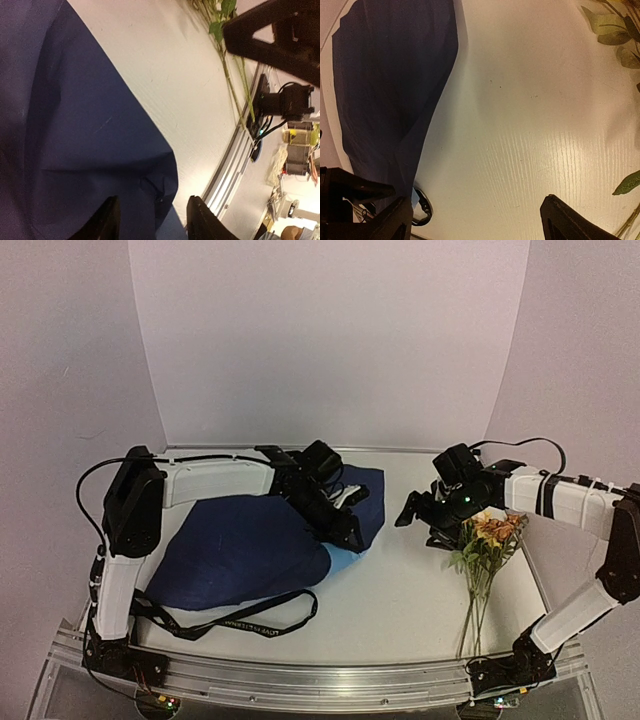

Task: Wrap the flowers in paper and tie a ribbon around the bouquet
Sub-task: Unfold the folded wrapping paper at the center of the board.

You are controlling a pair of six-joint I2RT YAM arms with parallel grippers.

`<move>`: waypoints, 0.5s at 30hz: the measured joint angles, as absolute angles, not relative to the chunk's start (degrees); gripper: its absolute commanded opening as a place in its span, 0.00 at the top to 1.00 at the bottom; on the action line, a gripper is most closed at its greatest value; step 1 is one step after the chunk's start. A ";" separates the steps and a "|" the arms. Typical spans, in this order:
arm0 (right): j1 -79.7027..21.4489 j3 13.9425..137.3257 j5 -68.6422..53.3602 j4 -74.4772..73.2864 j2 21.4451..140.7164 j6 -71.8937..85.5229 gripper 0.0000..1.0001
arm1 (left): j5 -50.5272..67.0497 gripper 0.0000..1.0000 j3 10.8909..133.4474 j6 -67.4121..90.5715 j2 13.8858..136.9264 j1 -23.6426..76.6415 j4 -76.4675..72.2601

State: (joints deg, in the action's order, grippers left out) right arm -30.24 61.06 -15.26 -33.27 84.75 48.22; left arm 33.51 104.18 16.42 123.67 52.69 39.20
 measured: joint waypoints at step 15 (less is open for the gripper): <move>-30.99 65.60 -22.30 -30.69 100.47 50.05 0.07 | 16.22 0.03 72.82 34.32 93.52 51.36 25.38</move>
